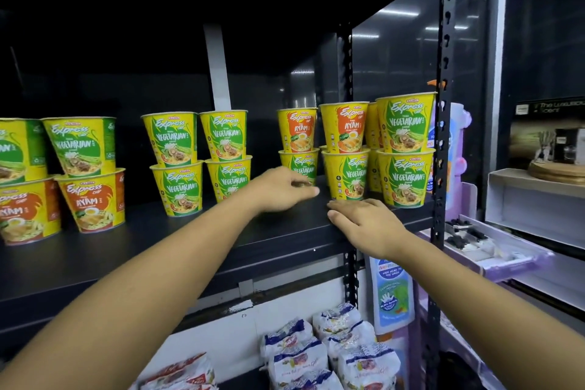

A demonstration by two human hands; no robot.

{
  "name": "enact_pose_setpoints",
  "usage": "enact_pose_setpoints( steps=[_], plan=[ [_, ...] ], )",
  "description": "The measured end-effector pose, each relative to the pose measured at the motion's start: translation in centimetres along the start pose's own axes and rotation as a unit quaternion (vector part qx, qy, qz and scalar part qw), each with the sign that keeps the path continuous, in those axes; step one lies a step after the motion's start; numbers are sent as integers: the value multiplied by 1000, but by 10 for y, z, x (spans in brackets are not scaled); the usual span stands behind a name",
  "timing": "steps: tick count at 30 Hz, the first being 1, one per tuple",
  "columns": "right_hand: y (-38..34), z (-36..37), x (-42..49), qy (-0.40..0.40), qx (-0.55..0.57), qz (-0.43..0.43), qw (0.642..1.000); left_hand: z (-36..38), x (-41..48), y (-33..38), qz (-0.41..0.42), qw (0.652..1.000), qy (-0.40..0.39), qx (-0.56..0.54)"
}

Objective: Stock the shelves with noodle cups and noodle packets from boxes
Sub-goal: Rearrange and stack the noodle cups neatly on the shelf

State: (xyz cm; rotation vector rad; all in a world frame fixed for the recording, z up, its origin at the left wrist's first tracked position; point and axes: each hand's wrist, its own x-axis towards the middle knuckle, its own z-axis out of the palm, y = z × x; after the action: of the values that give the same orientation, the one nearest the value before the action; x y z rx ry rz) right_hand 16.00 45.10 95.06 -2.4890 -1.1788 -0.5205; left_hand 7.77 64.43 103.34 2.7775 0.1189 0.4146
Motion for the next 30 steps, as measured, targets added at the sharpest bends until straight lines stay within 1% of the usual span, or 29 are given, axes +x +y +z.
enact_pose_setpoints(
  steps=[3,5,11,20,25,30],
  plan=[
    [-2,-1,-1,3,2,0,1000,8,17,25,-12,991,55,-125],
    [-1,0,-2,3,5,1,1000,20,26,38,-21,980,75,-182],
    [0,0,-3,5,9,-5,1000,47,55,54,-78,953,111,-270],
    [6,8,-1,26,14,-11,1000,57,76,52,-76,955,130,-256],
    [9,10,-2,39,36,-20,998,60,81,45,-64,951,149,-262],
    [11,12,-4,60,66,-22,996,56,73,37,-52,950,149,-268]
  ],
)
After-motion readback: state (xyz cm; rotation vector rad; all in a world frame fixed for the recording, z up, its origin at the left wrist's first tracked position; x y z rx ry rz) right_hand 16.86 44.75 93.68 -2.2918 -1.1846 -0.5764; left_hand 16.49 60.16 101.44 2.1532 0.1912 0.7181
